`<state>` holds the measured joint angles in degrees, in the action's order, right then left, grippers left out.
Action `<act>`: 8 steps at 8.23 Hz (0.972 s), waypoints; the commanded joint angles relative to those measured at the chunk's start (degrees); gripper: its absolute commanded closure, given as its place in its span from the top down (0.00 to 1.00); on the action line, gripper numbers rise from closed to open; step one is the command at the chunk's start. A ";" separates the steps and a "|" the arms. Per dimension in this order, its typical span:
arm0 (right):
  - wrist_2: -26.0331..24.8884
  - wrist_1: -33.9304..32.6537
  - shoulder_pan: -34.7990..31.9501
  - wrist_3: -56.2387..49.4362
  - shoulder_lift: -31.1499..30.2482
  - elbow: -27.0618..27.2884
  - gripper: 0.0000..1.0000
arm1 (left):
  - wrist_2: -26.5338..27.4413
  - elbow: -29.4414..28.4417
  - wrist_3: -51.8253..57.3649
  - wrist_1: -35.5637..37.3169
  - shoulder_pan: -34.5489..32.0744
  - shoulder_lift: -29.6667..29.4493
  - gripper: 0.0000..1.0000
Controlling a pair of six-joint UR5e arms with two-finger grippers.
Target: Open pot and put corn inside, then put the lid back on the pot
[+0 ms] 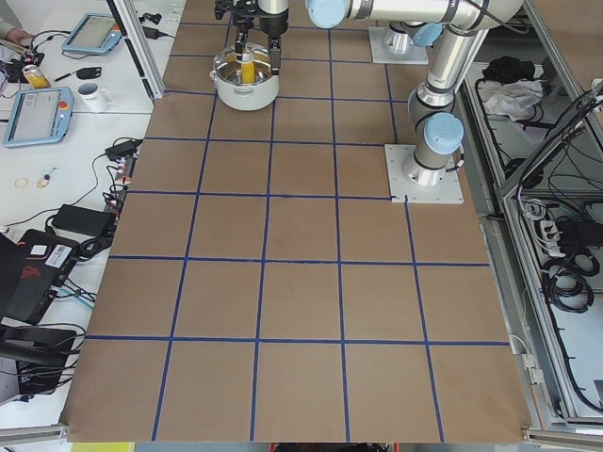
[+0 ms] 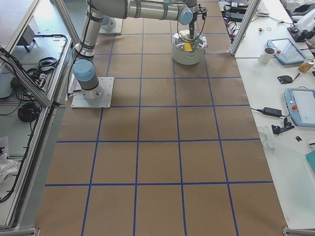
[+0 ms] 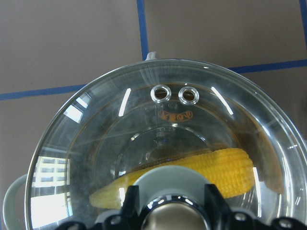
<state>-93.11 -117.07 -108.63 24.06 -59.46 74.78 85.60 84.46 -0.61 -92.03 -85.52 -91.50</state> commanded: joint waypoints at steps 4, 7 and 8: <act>-0.06 -1.13 -0.01 -0.50 0.05 0.98 0.47 | 0.18 0.35 0.09 -0.08 0.00 0.71 1.00; 0.03 -1.32 0.26 -0.76 -1.09 0.89 1.00 | 0.44 0.26 -1.40 0.01 0.00 0.45 1.00; 0.03 -0.62 0.69 -0.85 -3.79 1.15 1.00 | 0.35 0.26 -1.41 0.01 0.00 0.45 1.00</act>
<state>-93.12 -118.32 -108.44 23.38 -60.13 75.68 86.05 84.72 -1.47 -92.03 -85.52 -90.99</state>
